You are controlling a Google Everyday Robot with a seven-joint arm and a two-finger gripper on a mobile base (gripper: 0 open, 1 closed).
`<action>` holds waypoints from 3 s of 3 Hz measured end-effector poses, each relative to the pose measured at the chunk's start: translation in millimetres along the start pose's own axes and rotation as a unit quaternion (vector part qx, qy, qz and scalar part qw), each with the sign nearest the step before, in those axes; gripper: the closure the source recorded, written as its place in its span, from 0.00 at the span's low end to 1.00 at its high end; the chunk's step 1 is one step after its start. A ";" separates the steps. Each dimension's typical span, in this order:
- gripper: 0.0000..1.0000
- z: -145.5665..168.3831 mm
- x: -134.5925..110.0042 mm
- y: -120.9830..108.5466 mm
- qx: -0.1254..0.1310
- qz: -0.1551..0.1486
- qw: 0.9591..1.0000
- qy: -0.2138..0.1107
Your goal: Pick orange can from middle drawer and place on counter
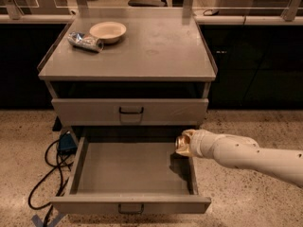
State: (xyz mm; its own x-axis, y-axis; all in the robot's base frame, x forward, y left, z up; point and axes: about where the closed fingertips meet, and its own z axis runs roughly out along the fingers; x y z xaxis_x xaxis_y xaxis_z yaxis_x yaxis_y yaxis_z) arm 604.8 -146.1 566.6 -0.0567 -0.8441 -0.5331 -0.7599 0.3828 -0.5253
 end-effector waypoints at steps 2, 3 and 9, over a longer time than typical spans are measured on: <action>1.00 -55.4 -16.2 -89.4 0.118 -0.010 0.992 0.035; 1.00 -64.7 -0.1 -105.9 0.137 0.015 0.989 0.054; 1.00 -283.3 -59.8 -297.2 0.434 -0.031 0.896 0.084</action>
Offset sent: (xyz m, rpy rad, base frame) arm 0.0373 -0.1822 0.1629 -0.2476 -0.3093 -0.4906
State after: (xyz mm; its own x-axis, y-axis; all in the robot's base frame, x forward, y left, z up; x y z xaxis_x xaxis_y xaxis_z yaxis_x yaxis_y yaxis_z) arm 650.6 -315.7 942.5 -0.1833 -0.8908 -0.4157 0.0215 0.4192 -0.9077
